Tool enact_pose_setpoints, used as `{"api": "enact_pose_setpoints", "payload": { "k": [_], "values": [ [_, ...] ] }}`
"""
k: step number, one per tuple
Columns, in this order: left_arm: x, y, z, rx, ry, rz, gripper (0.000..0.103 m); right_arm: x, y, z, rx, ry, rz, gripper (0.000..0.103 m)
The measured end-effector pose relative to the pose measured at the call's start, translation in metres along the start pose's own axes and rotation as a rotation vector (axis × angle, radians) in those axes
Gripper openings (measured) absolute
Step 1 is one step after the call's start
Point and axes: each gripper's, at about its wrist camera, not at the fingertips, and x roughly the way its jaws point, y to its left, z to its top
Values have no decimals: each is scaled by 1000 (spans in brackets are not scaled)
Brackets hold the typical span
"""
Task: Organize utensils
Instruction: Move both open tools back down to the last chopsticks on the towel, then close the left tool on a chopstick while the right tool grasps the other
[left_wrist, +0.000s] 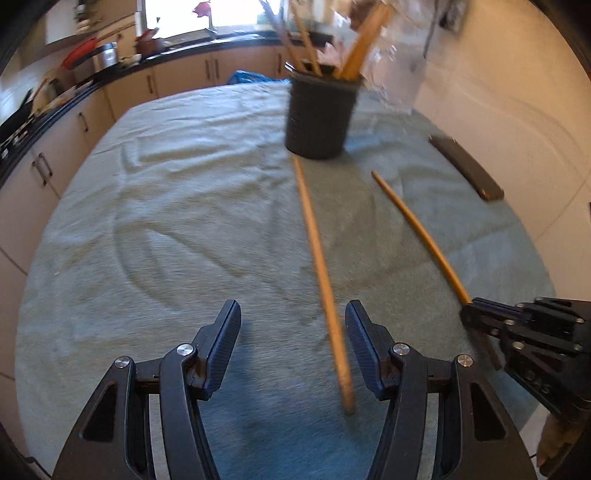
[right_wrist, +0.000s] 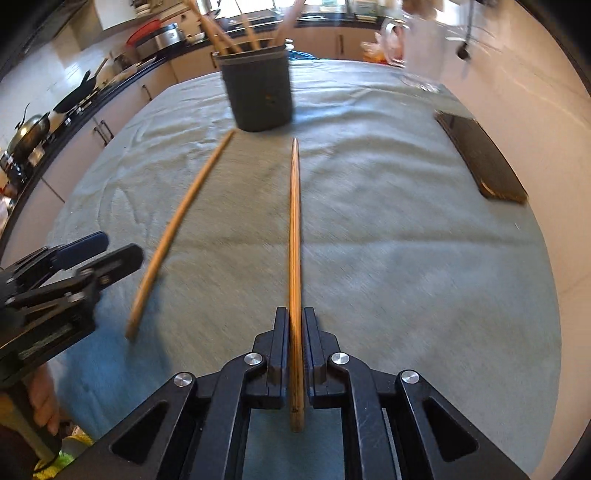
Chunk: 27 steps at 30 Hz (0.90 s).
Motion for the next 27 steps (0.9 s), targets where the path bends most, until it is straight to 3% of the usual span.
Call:
{"api": "enact_pose_setpoints", "payload": {
  "k": [4, 6, 7, 8, 12, 17, 19, 20, 21, 23, 27],
  "values": [
    [15, -12, 1, 25, 55, 2, 57, -6, -9, -9, 25, -7, 21, 8],
    [15, -17, 1, 36, 39, 44, 36, -7, -10, -11, 28, -14, 29, 8],
    [15, -17, 0, 37, 36, 61, 18, -8, -11, -13, 27, -17, 31, 8],
    [14, -16, 0, 28, 42, 55, 7, -8, -10, -13, 26, -19, 32, 8],
    [4, -4, -8, -49, 90, -34, 7, -11, -11, -21, 15, -18, 44, 8],
    [-15, 1, -27, -55, 160, -101, 7, -22, -13, -40, -17, 5, 41, 8],
    [-21, 5, -26, -66, 185, -157, 8, -24, -15, -43, -19, 14, 58, 16],
    [-21, 6, -23, -71, 187, -167, 10, -25, -15, -43, -17, 17, 74, 29],
    [-21, 8, -19, -74, 185, -170, 12, -26, -15, -41, -15, 14, 89, 37],
    [-18, 11, -10, -81, 175, -149, 23, -26, -13, -35, -17, -1, 78, 37],
    [5, 11, 18, -52, 170, -109, 23, -14, -8, -11, -45, -5, 70, 35]
  ]
}}
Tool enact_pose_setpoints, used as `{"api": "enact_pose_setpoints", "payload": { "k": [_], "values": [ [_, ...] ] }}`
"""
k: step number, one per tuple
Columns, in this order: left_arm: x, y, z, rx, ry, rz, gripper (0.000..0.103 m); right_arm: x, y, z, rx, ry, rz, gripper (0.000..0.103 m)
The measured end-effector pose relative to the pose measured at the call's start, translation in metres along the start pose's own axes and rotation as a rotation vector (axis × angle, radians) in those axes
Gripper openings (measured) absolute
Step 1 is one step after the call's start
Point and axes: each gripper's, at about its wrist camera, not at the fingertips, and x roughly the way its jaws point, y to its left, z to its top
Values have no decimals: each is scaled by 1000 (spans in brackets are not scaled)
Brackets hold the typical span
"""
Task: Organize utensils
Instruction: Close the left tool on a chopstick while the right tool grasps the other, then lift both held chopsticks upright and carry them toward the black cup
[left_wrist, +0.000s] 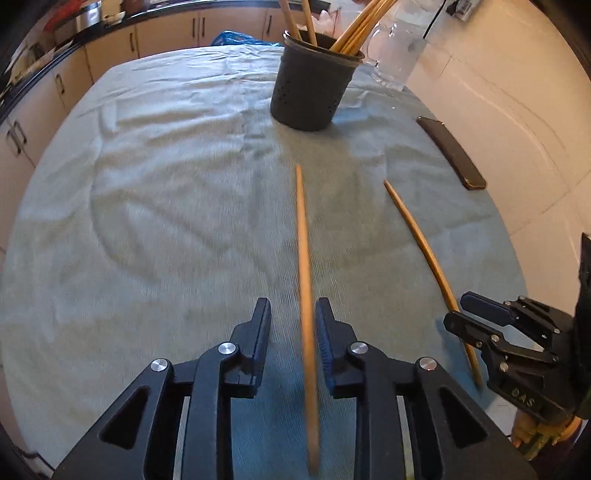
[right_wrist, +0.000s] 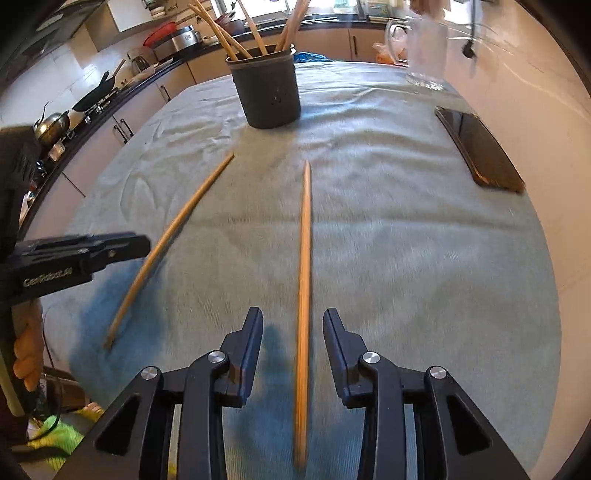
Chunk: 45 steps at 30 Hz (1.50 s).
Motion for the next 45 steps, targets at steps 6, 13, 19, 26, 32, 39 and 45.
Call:
{"api": "enact_pose_setpoints", "payload": {
  "k": [6, 13, 19, 26, 32, 39, 45],
  "values": [
    [32, -1, 46, 21, 22, 30, 23, 27, -3, 46, -9, 12, -32, 17],
    [48, -4, 80, 39, 24, 44, 23, 57, -4, 88, -30, 26, -79, 15],
    [52, 2, 90, 36, 9, 15, 23, 67, -3, 109, -15, -1, -83, 15],
    [45, 3, 83, 57, -28, 56, 5, 68, -1, 107, -15, -41, -118, 6],
    [-12, 7, 73, 61, -157, 73, 5, 21, -3, 110, 13, -172, -69, 6],
    [-71, -1, 58, 56, -302, 94, 5, -38, 1, 105, 34, -312, -40, 6],
    [-111, -3, 37, 50, -387, 124, 5, -79, 9, 87, 28, -402, -35, 6]
  ]
}}
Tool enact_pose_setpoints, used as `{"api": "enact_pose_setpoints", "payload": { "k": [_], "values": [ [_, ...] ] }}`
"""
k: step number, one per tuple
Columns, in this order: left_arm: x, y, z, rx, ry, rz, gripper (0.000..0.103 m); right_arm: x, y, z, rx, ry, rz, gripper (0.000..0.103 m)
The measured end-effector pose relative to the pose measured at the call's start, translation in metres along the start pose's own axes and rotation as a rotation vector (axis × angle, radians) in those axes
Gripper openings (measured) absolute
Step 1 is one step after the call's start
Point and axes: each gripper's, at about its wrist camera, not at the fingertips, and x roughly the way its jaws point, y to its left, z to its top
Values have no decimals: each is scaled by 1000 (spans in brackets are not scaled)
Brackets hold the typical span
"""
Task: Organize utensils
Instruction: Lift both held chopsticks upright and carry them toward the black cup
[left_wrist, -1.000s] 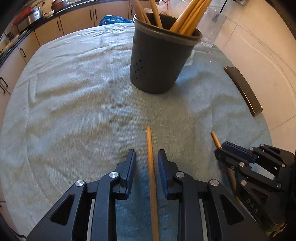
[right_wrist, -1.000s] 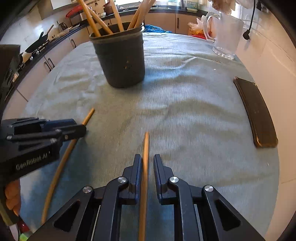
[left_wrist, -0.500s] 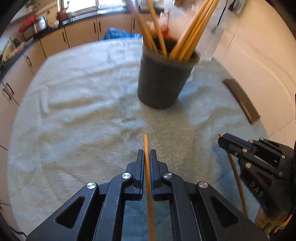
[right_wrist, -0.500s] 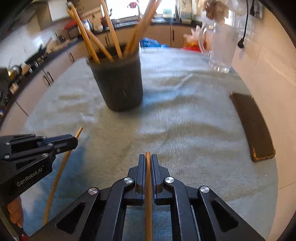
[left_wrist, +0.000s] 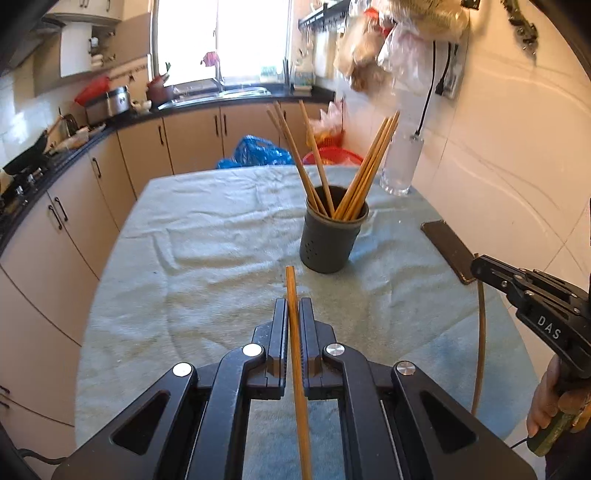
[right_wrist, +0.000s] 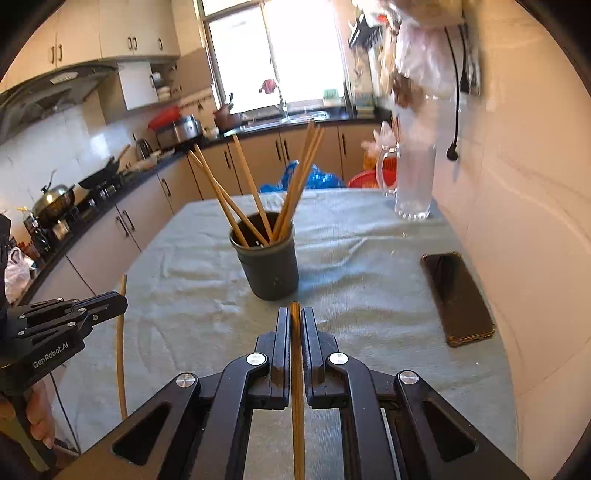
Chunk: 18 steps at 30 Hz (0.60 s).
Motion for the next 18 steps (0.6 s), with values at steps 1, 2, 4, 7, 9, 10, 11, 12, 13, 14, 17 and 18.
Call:
{"api": "enact_pose_setpoints", "payload": {
  "k": [1, 2, 4, 7, 9, 10, 11, 12, 13, 14, 17, 18],
  "values": [
    [-7, 0, -1, 3, -10, 4, 5, -8, 1, -1, 1, -13, 4, 6],
    [-13, -1, -3, 6, -19, 7, 5, -13, 3, -2, 2, -22, 6, 6],
    [-26, -4, -8, 18, -40, 9, 5, -26, 6, -3, 4, -43, 15, 6],
    [-39, -11, -16, 44, -61, 18, 5, -42, 12, -7, -6, -74, 15, 6],
    [-47, -15, -22, 56, -69, 20, 5, -50, 14, -9, -12, -89, 16, 6],
    [-51, -17, -25, 62, -73, 22, 5, -55, 16, -10, -16, -98, 18, 6],
    [-53, -18, -26, 66, -75, 23, 5, -59, 17, -11, -18, -103, 20, 6],
    [-55, -19, -28, 71, -79, 23, 5, -64, 18, -12, -19, -113, 24, 6],
    [-59, -20, -30, 75, -84, 22, 5, -68, 18, -12, -20, -118, 28, 6],
    [-64, -22, -31, 79, -92, 21, 5, -72, 18, -12, -22, -123, 32, 6],
    [-77, -25, -35, 83, -115, 17, 5, -84, 19, -14, -25, -142, 38, 6],
    [-80, -25, -36, 82, -120, 11, 5, -88, 20, -14, -26, -148, 40, 6]
  ]
}}
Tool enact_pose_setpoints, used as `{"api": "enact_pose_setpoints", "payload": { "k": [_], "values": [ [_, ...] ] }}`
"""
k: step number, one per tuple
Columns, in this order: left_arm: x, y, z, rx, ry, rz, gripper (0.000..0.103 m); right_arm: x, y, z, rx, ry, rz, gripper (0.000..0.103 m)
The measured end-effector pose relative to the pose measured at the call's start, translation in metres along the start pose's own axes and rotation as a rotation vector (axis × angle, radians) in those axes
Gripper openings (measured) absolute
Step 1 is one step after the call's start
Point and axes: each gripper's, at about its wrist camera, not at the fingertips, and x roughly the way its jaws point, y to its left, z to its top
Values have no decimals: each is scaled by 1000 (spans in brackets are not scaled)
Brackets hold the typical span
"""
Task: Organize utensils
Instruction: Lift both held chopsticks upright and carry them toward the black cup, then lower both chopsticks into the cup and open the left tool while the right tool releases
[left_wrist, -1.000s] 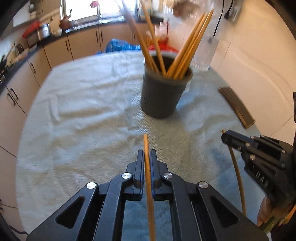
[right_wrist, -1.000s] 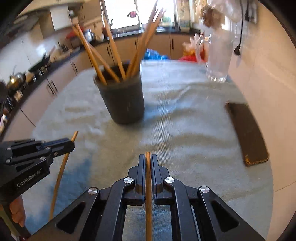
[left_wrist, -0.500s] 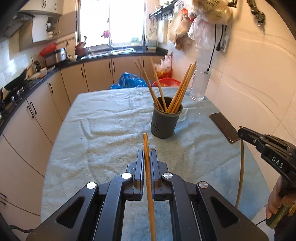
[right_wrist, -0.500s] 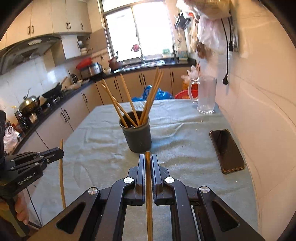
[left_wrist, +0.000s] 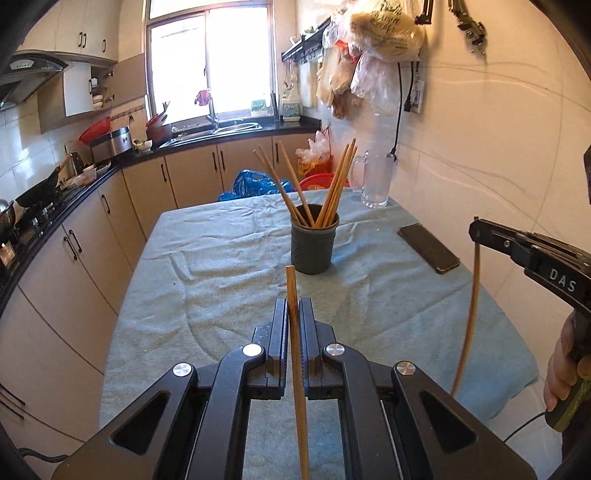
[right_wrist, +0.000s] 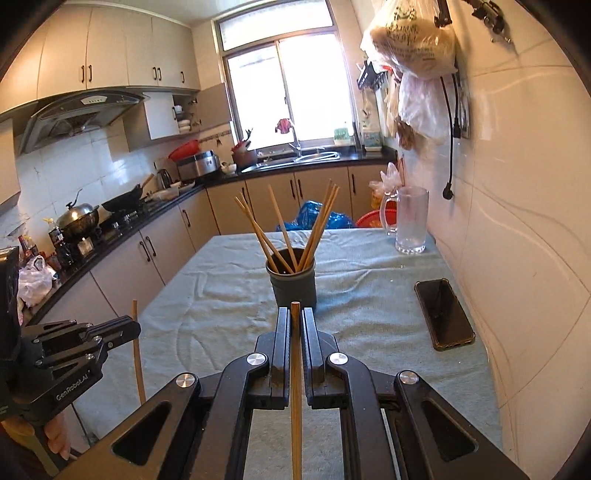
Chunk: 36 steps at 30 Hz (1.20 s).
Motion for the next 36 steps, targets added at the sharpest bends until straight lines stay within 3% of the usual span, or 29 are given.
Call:
{"api": "enact_pose_setpoints", "payload": {
  "k": [11, 36],
  "values": [
    [-28, -5, 2, -6, -45, -27, 5, -13, 6, 5, -8, -33, 23, 6],
    [-30, 2, 69, 14, -102, -52, 5, -7, 12, 50, -38, -84, 30, 6]
  ]
}}
